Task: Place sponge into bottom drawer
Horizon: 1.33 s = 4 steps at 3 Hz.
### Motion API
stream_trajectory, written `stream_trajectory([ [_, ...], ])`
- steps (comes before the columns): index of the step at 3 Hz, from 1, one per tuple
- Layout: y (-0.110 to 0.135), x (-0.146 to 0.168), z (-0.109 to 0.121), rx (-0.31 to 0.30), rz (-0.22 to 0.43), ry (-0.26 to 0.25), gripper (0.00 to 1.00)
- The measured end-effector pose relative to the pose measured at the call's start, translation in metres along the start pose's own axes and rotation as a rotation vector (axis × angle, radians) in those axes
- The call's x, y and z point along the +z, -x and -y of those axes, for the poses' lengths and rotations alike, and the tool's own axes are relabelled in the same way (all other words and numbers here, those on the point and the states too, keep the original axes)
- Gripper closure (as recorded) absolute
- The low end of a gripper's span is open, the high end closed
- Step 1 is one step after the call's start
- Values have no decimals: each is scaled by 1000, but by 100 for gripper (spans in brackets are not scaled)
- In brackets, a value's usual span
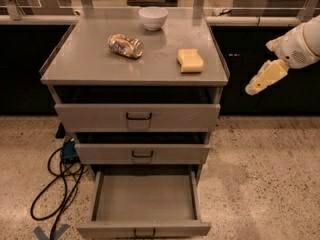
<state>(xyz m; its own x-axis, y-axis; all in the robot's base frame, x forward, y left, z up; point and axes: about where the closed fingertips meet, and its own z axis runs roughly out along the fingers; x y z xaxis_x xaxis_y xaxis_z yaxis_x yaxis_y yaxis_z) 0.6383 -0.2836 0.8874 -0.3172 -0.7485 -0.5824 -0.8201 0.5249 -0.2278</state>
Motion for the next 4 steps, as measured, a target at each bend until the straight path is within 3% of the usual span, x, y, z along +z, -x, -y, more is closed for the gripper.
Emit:
stream_trajectory([
  [1, 28, 11, 2, -11, 204, 95, 0],
  [2, 80, 20, 6, -14, 375, 136, 0],
  [3, 80, 20, 6, -14, 375, 136, 0],
  [4, 101, 29, 4, -57, 376, 155, 0],
])
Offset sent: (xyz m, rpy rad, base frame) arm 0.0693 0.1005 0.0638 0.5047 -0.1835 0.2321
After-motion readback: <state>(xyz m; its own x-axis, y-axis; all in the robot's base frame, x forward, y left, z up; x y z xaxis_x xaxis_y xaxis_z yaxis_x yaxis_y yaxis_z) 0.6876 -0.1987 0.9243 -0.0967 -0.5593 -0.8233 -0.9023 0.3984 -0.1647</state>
